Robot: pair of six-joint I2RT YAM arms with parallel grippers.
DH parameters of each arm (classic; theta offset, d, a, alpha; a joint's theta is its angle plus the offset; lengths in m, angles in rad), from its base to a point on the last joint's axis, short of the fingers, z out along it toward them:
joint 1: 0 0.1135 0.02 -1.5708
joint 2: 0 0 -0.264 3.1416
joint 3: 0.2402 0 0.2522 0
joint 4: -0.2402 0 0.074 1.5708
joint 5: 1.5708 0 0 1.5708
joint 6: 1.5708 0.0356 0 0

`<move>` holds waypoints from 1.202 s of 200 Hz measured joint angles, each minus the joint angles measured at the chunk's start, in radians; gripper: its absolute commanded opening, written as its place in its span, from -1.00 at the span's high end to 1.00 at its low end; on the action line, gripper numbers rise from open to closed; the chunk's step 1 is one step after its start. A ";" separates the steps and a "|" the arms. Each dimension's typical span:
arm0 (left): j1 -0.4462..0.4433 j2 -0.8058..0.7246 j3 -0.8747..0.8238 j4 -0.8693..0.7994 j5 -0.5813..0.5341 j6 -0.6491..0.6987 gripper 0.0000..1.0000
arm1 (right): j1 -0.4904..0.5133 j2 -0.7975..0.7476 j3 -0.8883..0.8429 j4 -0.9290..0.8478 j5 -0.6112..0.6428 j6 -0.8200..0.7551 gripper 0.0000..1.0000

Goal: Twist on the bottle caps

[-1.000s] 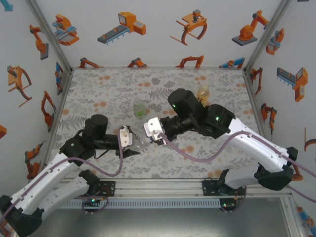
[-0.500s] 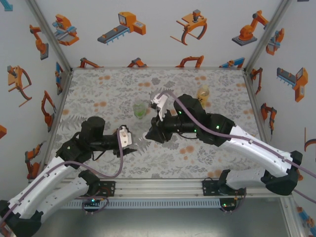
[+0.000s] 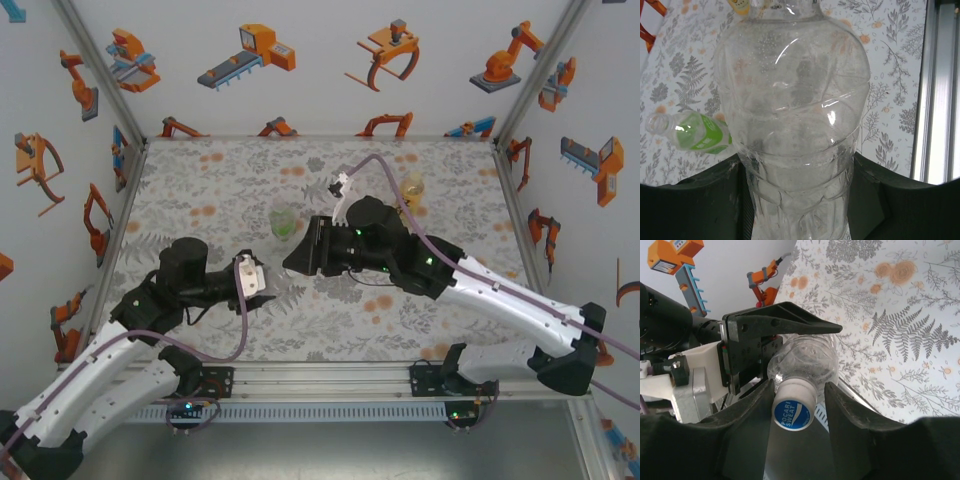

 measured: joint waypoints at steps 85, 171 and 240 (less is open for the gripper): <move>-0.002 -0.007 0.000 0.034 0.014 -0.001 1.00 | 0.000 -0.075 0.065 0.009 -0.084 -0.637 -0.13; -0.002 0.067 0.013 0.003 0.109 0.009 1.00 | 0.000 0.085 0.307 -0.382 -0.433 -1.429 -0.13; -0.002 0.066 0.014 -0.008 0.187 0.020 1.00 | 0.000 0.084 0.297 -0.455 -0.468 -1.719 -0.01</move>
